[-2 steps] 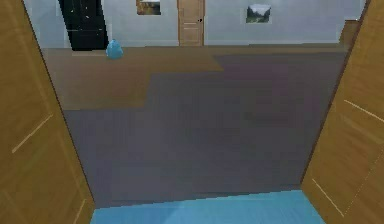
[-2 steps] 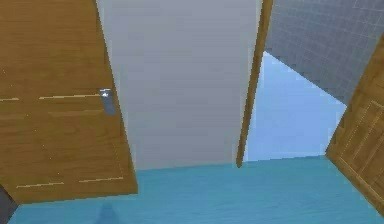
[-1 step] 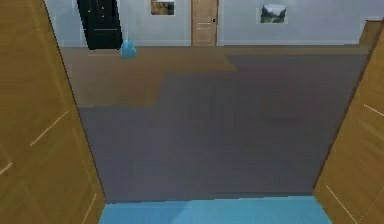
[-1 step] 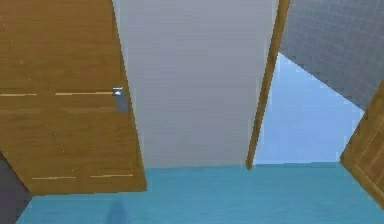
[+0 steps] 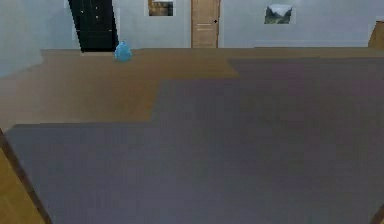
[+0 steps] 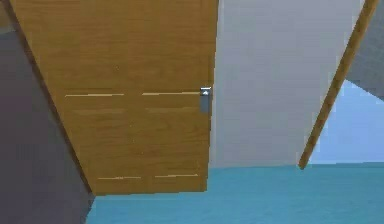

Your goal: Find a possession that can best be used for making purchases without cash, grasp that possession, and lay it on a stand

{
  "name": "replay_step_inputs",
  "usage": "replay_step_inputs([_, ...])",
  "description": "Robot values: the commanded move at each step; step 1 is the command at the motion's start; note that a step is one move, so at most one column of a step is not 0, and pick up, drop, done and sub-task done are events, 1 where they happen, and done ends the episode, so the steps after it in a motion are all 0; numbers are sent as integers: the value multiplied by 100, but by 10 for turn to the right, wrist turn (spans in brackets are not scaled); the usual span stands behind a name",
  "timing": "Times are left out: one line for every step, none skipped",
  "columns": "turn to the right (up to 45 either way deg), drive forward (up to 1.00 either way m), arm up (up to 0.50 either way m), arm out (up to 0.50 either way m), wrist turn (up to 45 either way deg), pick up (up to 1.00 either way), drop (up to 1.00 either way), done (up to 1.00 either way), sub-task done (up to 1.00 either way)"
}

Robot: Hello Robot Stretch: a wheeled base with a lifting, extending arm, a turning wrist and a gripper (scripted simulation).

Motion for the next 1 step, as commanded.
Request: replay_step_inputs([-120,0,0,0,0,0,0,0,0])
